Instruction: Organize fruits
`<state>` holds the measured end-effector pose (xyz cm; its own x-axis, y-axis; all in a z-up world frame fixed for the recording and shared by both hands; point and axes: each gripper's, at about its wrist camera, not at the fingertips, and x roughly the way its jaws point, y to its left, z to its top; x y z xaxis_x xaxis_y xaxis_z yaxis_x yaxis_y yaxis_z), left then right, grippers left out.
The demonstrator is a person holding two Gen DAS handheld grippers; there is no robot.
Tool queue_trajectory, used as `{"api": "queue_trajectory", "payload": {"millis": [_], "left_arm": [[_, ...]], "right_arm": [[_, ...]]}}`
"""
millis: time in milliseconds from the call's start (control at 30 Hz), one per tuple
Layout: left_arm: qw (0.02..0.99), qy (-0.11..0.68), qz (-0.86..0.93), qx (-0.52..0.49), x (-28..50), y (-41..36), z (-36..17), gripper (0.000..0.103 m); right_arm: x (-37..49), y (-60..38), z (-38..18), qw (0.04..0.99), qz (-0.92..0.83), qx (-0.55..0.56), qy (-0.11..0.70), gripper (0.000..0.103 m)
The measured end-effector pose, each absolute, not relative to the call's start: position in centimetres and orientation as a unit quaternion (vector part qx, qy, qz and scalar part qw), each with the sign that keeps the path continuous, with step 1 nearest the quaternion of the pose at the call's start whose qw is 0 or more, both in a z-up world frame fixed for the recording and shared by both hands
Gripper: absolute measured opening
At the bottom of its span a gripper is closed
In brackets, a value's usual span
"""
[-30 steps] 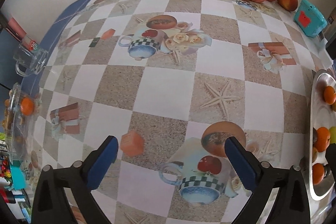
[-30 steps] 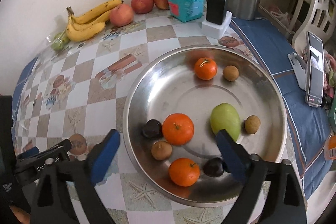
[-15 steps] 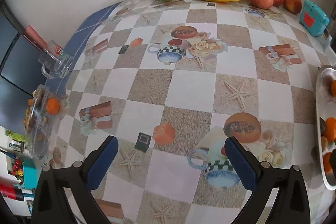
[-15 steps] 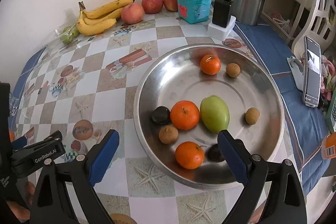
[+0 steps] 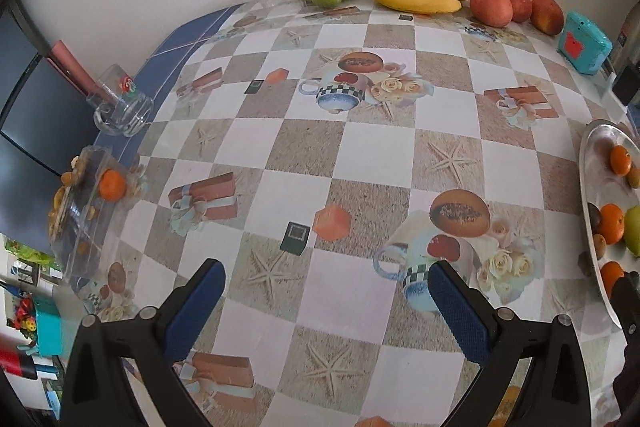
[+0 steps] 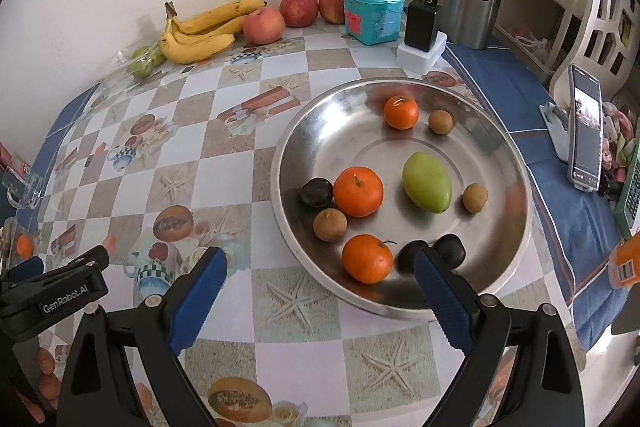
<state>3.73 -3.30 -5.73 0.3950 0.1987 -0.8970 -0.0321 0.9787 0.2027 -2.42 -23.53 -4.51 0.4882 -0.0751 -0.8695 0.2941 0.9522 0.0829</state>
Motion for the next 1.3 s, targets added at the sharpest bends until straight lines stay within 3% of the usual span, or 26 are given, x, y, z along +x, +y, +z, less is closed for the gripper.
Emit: {"api": "queue_trajectory", "payload": {"millis": [633,1300], "left_arm": [[0.872,0.487,0.036,0.041,1.0,-3.0,-0.9,0.103],[0.864,0.502,0.034,0.029,1.1,-2.5,-0.8,0.103]], "right_arm": [[-4.9,-22.9,-0.6,0.894,-0.113,0.109,0.419,0.095],[-4.5,-22.7,-1.5,0.883,-0.108,0.103,0.444,0.095]]}}
